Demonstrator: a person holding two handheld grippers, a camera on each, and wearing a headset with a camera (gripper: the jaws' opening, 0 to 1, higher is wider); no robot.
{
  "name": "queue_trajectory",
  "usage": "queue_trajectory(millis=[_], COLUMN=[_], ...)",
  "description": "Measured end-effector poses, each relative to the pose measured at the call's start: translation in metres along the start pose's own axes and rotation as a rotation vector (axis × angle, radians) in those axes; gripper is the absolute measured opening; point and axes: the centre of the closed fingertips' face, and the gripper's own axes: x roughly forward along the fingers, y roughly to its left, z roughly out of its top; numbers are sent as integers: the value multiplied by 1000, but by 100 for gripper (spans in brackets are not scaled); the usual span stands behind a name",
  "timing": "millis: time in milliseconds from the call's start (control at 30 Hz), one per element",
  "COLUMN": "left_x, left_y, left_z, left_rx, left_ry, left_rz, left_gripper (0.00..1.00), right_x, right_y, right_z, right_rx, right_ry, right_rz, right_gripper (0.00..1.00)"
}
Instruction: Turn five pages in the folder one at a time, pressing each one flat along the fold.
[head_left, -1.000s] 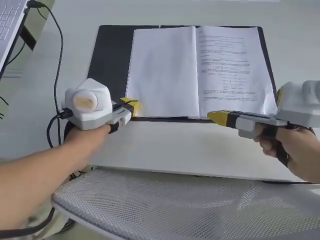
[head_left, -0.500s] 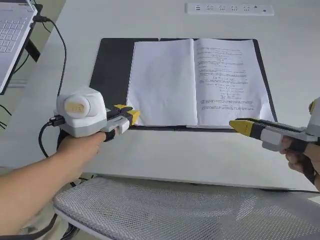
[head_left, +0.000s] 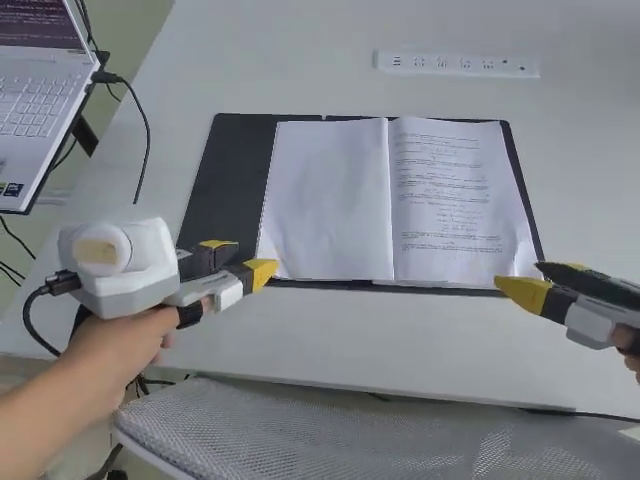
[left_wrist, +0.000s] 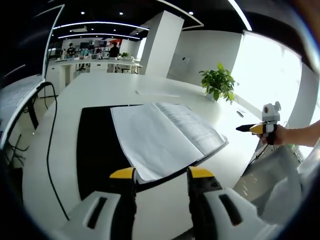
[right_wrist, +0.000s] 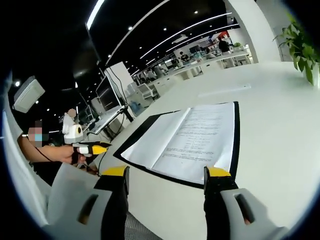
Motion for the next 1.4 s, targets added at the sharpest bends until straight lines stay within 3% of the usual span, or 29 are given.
queue_trajectory(millis=[233, 500, 733, 1033, 1167, 1400], left_x=[-22, -39, -41, -32, -21, 24], left_y=[-14, -23, -27, -37, -45, -80], left_z=[4, 12, 15, 13, 17, 29], left_rx=[64, 21, 38, 57, 79, 148], left_ry=[9, -18, -19, 6, 16, 36], left_rz=[-17, -12, -15, -26, -35, -87], left_gripper=[51, 61, 61, 59, 58, 56], right_x=[-20, -33, -30, -32, -35, -40], right_y=[-2, 7, 14, 12, 8, -4], right_z=[-3, -8, -4, 0, 1, 4], right_rx=[30, 84, 76, 72, 76, 85], right_ry=[-27, -69, -81, -84, -93, -98], right_rz=[-32, -48, -39, -26, -30, -36], right_gripper=[60, 59, 59, 57, 57, 57])
